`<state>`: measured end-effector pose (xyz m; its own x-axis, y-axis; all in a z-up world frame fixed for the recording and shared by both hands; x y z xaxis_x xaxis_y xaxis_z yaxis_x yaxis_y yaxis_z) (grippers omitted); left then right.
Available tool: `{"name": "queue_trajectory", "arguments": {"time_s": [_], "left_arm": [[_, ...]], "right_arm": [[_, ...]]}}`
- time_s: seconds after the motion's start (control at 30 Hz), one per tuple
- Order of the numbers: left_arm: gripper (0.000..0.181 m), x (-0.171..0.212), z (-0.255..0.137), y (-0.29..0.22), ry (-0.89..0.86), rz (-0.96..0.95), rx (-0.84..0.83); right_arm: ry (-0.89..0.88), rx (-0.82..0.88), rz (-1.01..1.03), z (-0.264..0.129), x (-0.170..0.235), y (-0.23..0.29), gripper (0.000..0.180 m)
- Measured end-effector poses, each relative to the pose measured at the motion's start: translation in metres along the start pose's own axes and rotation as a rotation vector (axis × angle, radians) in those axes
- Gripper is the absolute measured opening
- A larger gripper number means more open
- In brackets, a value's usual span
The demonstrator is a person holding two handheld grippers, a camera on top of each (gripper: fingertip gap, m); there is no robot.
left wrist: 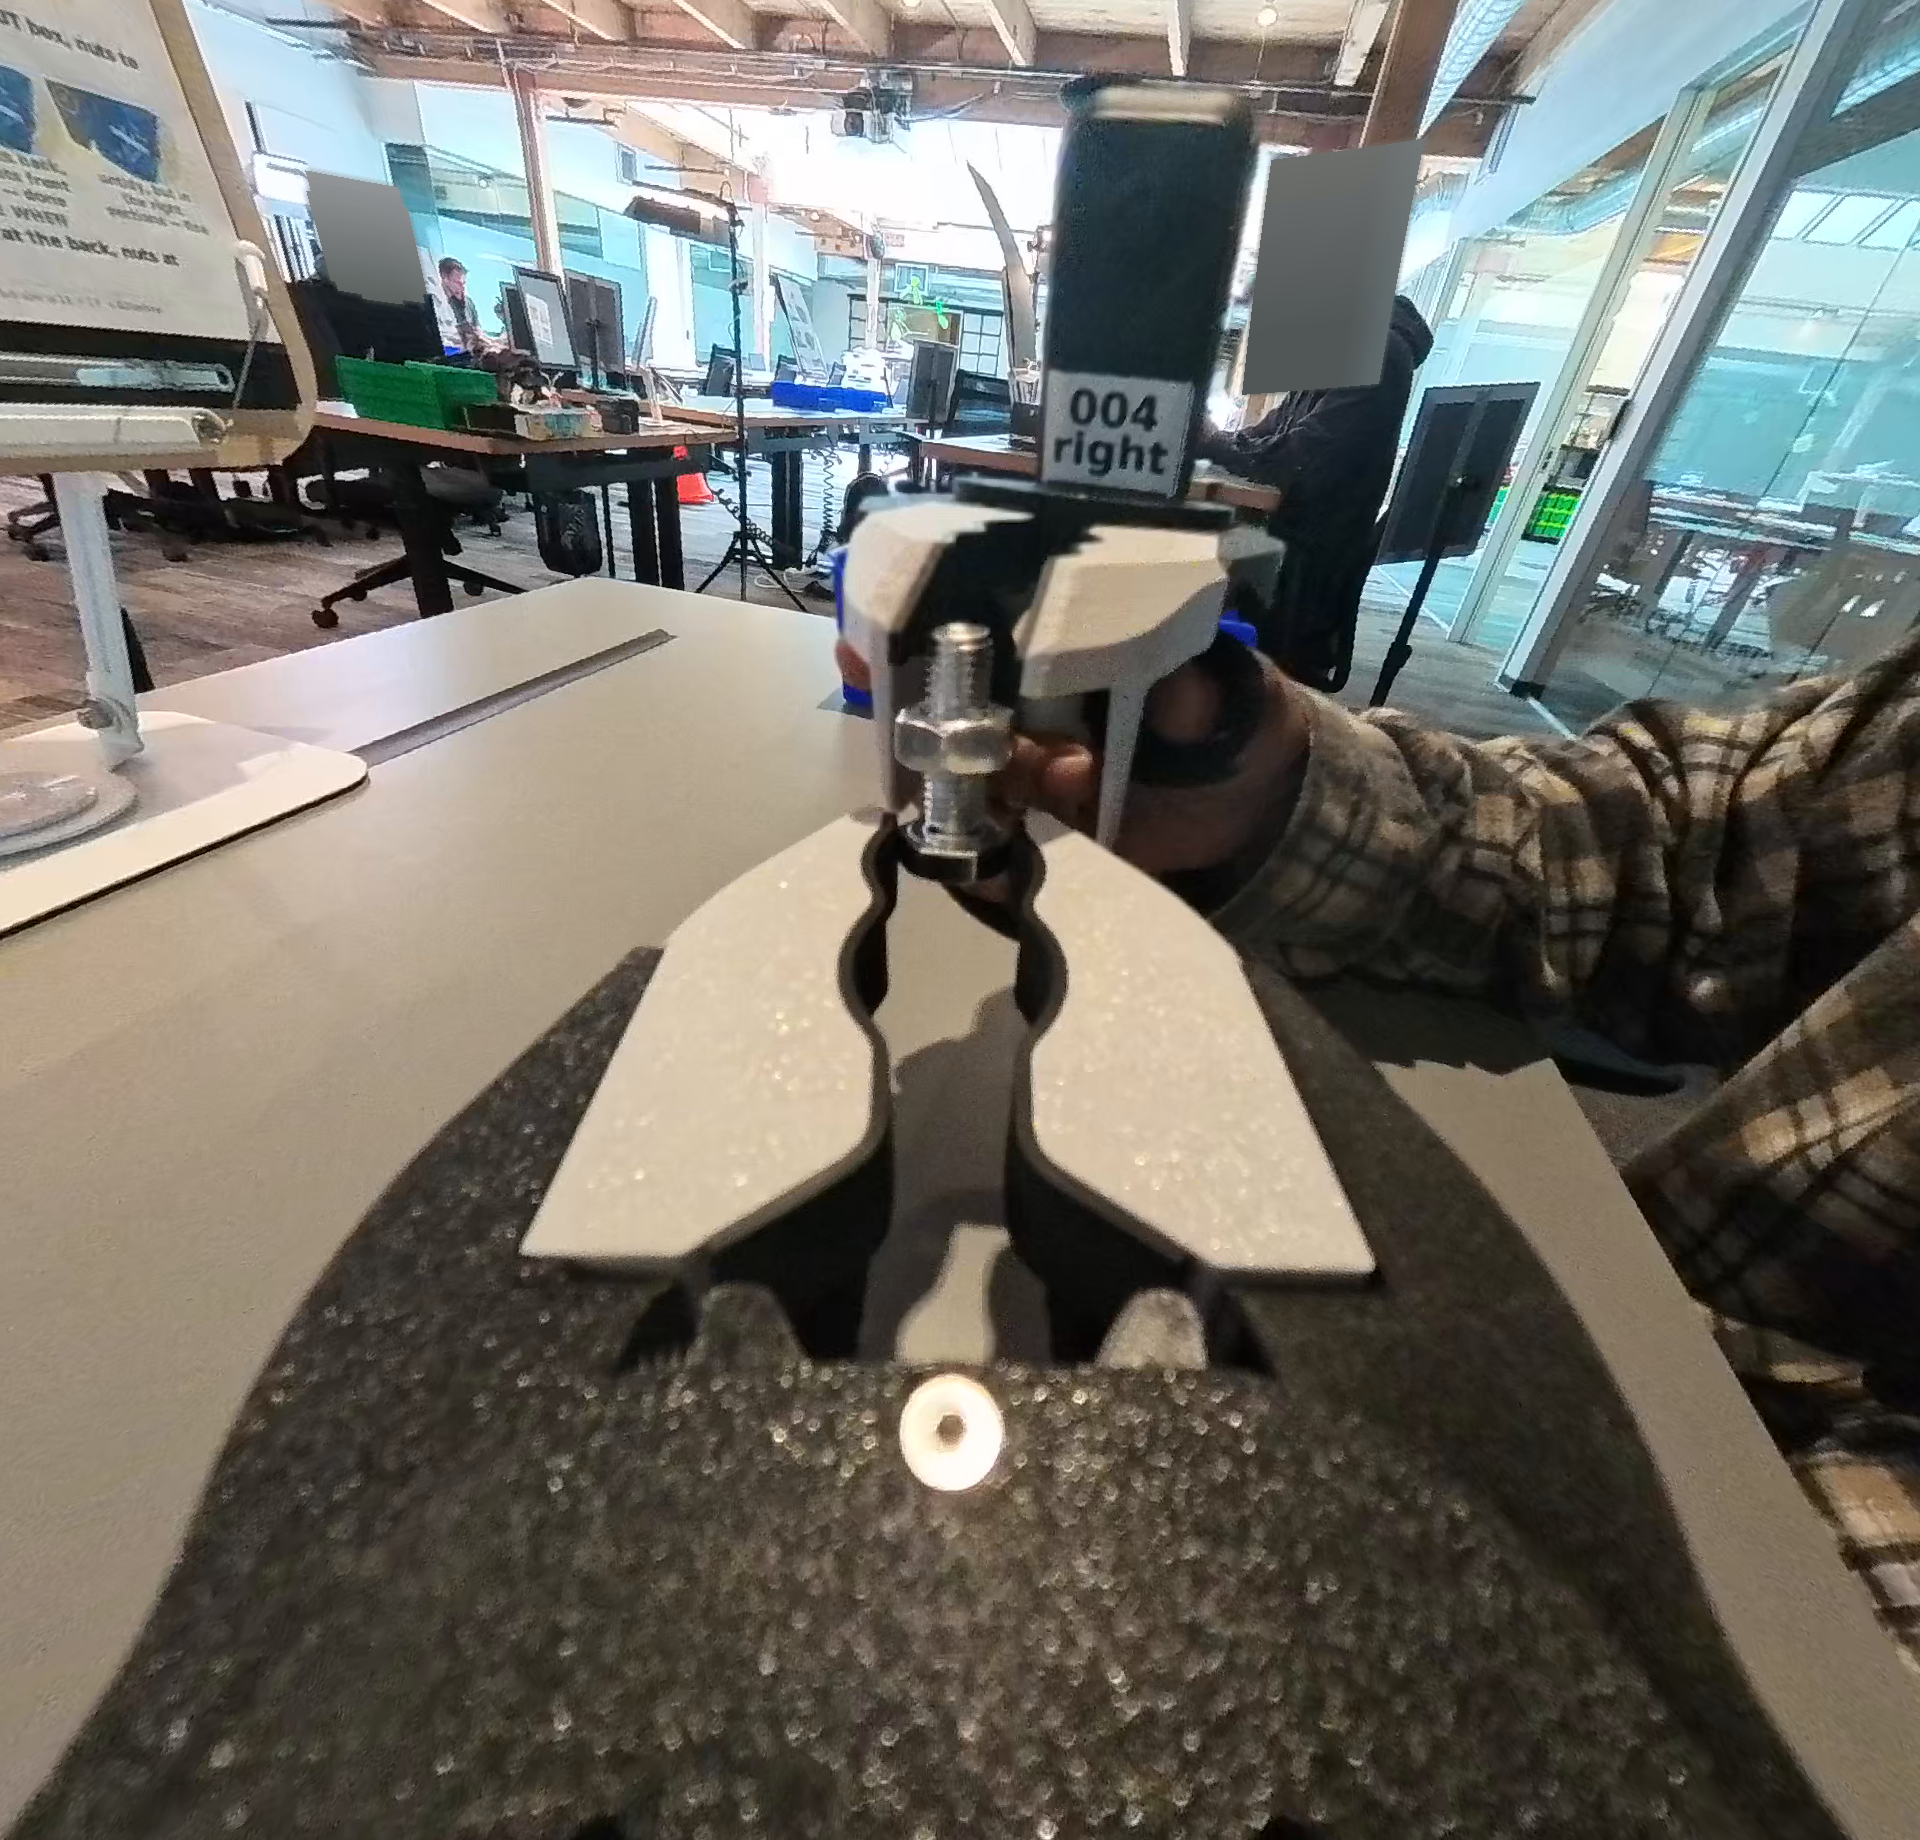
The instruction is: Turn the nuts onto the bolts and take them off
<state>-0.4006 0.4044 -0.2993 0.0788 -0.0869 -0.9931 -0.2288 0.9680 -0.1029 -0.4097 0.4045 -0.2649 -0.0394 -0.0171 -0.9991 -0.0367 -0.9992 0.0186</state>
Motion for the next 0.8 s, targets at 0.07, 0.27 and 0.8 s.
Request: {"name": "queue_trajectory", "arguments": {"time_s": [0.07, 0.27, 0.8], "left_arm": [[0.019, 0.000, 0.000, 0.000, 0.004, 0.004, 0.000], [0.044, -0.002, 0.006, -0.009, -0.003, -0.002, 0.061], [0.085, 0.018, 0.026, -0.014, 0.063, -0.071, 0.096]], "right_arm": [[0.003, -0.002, 0.001, 0.001, 0.001, 0.000, 0.009], [0.004, 0.031, 0.033, -0.013, -0.009, 0.004, 0.009], [0.535, 1.226, 0.113, -0.434, -0.034, -0.122, 0.009]]}}
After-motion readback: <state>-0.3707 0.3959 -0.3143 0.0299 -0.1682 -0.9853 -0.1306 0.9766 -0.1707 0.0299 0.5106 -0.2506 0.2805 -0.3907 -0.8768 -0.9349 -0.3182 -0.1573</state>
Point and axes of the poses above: each gripper's, where its closed fingertips meet, z out along the fingers, x out of its underside, y = z × x across the jaws, the point moved 1 cm from there along -z, back along the fingers, and after that the axes turned 12 degrees about x, right-handed, at the moved point
